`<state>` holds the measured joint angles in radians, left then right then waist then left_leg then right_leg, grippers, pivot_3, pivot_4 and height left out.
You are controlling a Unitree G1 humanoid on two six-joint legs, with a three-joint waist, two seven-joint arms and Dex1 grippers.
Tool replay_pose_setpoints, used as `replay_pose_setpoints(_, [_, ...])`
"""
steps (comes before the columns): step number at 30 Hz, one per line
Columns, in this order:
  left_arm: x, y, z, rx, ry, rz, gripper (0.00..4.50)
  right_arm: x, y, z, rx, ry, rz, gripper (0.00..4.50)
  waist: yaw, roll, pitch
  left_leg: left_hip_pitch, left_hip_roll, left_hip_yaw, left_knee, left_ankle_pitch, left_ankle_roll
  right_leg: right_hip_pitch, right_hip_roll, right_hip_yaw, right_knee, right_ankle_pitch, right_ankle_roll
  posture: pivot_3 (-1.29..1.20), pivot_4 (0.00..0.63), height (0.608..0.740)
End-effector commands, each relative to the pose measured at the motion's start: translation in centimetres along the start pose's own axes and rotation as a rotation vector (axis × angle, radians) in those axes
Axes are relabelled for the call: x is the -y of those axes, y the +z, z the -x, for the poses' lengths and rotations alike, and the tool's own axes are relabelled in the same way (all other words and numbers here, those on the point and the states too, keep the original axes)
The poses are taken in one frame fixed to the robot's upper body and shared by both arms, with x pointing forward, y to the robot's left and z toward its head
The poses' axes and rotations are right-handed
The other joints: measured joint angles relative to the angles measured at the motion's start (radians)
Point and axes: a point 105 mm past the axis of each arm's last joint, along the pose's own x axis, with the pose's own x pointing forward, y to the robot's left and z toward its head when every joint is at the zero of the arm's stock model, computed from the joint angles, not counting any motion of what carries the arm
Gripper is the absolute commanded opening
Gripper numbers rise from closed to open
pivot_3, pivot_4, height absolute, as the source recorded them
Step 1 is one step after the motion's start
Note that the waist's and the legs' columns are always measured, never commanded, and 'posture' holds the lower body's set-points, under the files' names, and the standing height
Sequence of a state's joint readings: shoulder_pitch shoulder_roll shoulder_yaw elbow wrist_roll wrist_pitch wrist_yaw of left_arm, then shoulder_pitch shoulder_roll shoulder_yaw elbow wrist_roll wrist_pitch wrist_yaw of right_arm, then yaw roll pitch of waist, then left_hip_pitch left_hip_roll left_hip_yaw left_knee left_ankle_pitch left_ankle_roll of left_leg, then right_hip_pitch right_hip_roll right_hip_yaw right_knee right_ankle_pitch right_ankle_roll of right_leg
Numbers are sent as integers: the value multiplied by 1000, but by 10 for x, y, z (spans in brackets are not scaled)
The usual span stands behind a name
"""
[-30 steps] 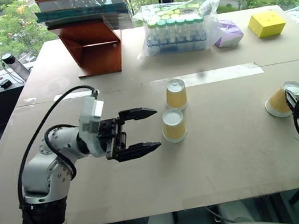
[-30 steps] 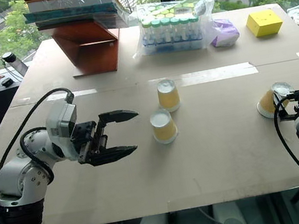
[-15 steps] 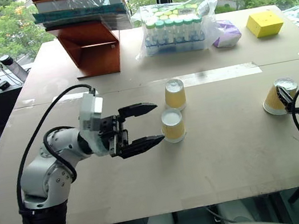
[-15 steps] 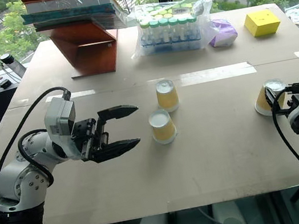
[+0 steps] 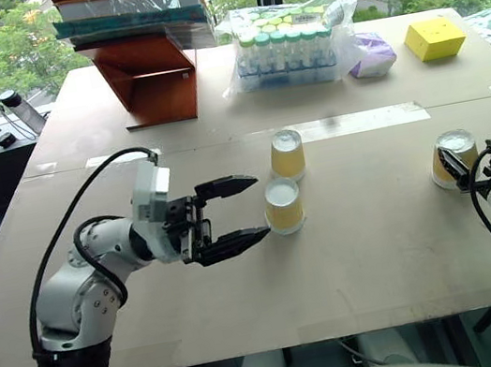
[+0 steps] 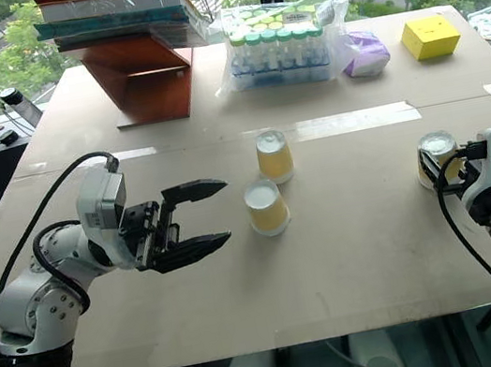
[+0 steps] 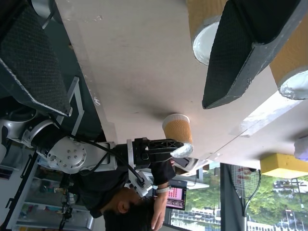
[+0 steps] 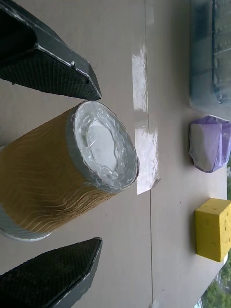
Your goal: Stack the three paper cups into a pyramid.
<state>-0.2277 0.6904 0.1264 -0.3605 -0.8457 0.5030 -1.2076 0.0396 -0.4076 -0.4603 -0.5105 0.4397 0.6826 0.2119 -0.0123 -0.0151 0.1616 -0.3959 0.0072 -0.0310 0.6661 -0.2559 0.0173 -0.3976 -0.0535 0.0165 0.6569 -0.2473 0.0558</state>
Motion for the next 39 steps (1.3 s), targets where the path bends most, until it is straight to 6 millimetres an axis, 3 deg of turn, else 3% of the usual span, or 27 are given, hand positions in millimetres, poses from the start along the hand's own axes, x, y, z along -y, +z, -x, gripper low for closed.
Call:
replay_pose_setpoints(1, [4,5,3,15,-4,-41,4472,2,10,5,38,3,42,4500,0,0,0,0,0,0,0,0,0,0,0,0,0,-1,-1,0,150,740])
replay_pose_setpoints(12, [6,3,-1,27,-12,-30,4472,5,9,10,44,8,55,4500,0,0,0,0,1,0,0,0,0,0,0,0,0,-1,-2,0,150,740])
replay_pose_setpoints(19, [6,4,-3,30,-15,-28,4472,2,36,13,187,25,10,4500,0,1,1,0,1,0,0,0,0,0,0,0,0,-1,-2,0,150,740])
replay_pose_setpoints(25, [8,5,-6,33,-23,-27,4472,7,16,11,100,10,49,4500,1,1,1,0,1,0,-1,0,0,0,0,0,-1,-1,-2,0,150,740])
replay_pose_setpoints(33, [10,8,-12,31,-26,-26,4472,14,12,6,93,-30,55,4500,0,1,1,0,0,0,-1,0,0,0,0,0,-1,-1,-2,0,150,740])
replay_pose_setpoints(39, [11,9,-13,31,-27,-24,4472,19,7,-10,88,-67,1,4500,-2,1,1,0,0,1,-1,0,0,0,0,0,-1,-1,-2,0,150,740])
